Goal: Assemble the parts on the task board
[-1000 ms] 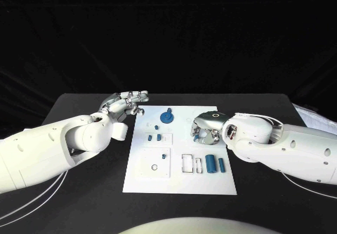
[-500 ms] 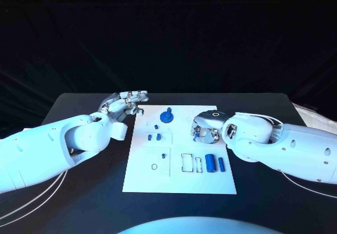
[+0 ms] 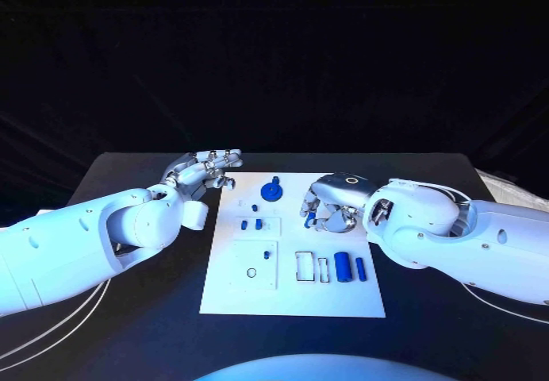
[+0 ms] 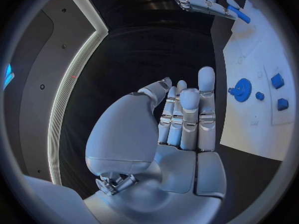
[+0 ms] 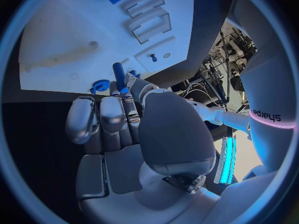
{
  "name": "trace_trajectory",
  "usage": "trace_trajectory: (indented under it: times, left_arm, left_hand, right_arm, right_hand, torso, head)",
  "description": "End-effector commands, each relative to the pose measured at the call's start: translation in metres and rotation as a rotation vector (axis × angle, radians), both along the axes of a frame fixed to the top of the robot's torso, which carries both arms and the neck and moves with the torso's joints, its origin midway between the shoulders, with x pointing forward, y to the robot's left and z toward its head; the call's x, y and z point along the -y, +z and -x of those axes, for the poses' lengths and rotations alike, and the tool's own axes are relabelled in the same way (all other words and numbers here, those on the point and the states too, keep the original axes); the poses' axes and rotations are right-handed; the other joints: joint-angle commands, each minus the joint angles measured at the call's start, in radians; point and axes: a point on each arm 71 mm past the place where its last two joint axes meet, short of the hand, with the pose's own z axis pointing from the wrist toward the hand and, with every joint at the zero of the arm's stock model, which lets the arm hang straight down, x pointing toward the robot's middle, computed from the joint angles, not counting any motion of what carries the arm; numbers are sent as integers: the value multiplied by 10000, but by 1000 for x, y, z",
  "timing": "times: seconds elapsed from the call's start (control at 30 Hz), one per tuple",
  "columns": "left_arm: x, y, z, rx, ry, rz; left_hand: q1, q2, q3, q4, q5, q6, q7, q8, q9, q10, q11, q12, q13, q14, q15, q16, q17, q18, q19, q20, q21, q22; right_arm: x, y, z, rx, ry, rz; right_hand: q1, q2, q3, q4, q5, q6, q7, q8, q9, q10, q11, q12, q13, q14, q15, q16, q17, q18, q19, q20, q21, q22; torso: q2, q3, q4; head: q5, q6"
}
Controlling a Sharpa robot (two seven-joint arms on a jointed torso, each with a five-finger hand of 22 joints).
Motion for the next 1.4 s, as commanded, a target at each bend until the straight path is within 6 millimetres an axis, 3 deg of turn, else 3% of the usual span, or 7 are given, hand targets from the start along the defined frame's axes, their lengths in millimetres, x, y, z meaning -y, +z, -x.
trace_trajectory:
  times: [0.03,0.23,0.43,0.5,0.6,0.9,1.4]
  left_arm:
    - [3,1,1,70,-200,100]
    - [6,1,1,65,-256,128]
    - [8,1,1,61,-283,138]
    - [8,1,1,60,-290,141]
    - [9,1,1,63,-296,146]
    - [11,0,1,66,-337,166]
    - [12,0,0,56,-351,168]
  left_hand:
    - [82,19,-23,-28,49,-45,-2,51,-15,-63,15,49,13,-54,-11,-51,-9,135,-17,-1,-61,-9]
    - [83,23,-27,-29,50,-55,1,48,-17,-75,18,52,12,-56,-9,-50,-10,136,-20,0,-76,-17]
    - [86,26,-37,-33,51,-94,14,33,-25,-107,28,60,11,-63,-3,-47,-20,134,-17,3,-81,-21]
    - [86,26,-37,-33,51,-94,14,33,-25,-107,28,60,11,-63,-3,-47,-20,134,-17,3,-81,-21]
    - [88,28,-38,-34,51,-102,17,30,-27,-114,30,62,10,-63,-2,-45,-18,134,-16,3,-81,-22]
    - [91,29,-41,-36,51,-112,20,27,-29,-125,33,65,10,-64,0,-42,-19,134,-16,4,-84,-24]
    - [97,33,-43,-40,53,-123,24,24,-30,-137,36,69,9,-69,2,-45,-30,134,-15,6,-90,-28]
  right_arm:
    - [-14,4,8,-205,342,-440]
    - [-45,2,18,-502,1136,-771]
    - [-74,-12,25,-763,1810,-852]
    - [-81,-18,26,-846,1933,-847]
    - [-89,-28,28,-994,2083,-837]
    - [-103,-49,33,-1435,2420,-737]
    - [-105,-60,36,-1759,2483,-504]
  right_hand:
    - [321,198,95,-98,8,97,11,59,16,477,-407,-13,77,149,-95,57,13,-165,69,4,54,17]
    - [357,199,146,-158,46,92,23,44,13,483,-398,-37,76,150,-91,72,24,-167,71,4,70,34]
    - [381,203,208,-224,107,83,40,25,9,488,-383,-68,75,148,-81,81,28,-164,60,6,74,31]
    - [382,202,217,-234,118,80,44,21,8,487,-380,-73,74,147,-80,83,29,-163,56,7,73,28]
    - [386,203,237,-255,140,75,49,14,6,486,-375,-85,74,145,-76,83,26,-163,53,9,77,31]
    - [387,203,264,-282,169,68,56,4,3,482,-368,-101,73,144,-72,89,30,-162,46,12,78,28]
    - [382,204,274,-291,180,68,60,1,2,483,-364,-107,73,144,-69,94,34,-159,39,13,74,20]
  torso:
    - [9,11,4]
    - [7,-10,34]
    - [36,0,41]
    - [34,-8,34]
    - [29,-19,29]
    - [33,3,45]
    - [22,6,28]
  head:
    - [127,-5]
    - [319,-31]
    - [695,-107]
    - [756,-129]
    - [805,-150]
    - [907,-262]
    - [994,-356]
